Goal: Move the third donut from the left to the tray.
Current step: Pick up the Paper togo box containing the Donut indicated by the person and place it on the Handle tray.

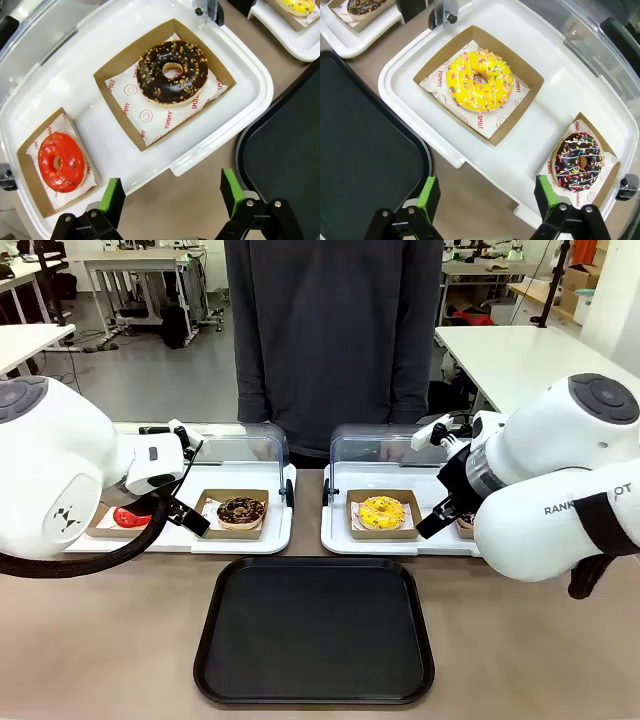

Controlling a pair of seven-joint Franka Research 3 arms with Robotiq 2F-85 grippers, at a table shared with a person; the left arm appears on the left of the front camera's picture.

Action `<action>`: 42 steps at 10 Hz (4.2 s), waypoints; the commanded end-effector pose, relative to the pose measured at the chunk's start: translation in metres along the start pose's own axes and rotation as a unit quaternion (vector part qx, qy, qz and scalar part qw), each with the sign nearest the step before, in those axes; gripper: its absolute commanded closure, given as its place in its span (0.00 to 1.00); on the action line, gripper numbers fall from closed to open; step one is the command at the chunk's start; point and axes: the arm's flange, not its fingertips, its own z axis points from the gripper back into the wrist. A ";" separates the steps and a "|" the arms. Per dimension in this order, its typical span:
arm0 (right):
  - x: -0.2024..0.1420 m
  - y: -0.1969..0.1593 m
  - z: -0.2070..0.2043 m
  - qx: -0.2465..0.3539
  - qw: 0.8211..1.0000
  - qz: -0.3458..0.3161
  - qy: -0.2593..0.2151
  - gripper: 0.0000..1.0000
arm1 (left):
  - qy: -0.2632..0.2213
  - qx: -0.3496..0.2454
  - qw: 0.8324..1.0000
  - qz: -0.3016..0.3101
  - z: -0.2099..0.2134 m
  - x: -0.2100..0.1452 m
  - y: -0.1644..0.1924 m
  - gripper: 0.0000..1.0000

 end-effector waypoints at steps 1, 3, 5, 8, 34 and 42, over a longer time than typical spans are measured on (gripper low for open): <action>0.000 0.000 0.000 0.000 1.000 0.000 0.000 0.00 | 0.000 0.000 1.000 0.000 0.000 0.000 0.000 0.00; 0.000 0.000 0.000 0.000 1.000 0.000 0.000 0.00 | 0.000 0.000 1.000 0.000 0.000 0.000 0.000 0.00; 0.000 0.000 0.000 0.000 1.000 0.000 0.000 0.00 | 0.000 0.000 1.000 0.000 0.000 0.000 0.000 0.00; 0.000 0.000 0.000 0.000 1.000 0.000 0.000 0.00 | 0.000 0.000 1.000 0.000 0.000 0.000 0.000 0.00; -0.149 -0.312 0.179 0.275 0.913 -0.023 -0.301 0.00 | -0.242 -0.291 0.917 -0.128 0.158 -0.087 0.266 0.00; -0.149 -0.312 0.179 0.275 0.913 -0.023 -0.301 0.00 | -0.242 -0.291 0.917 -0.128 0.158 -0.087 0.266 0.00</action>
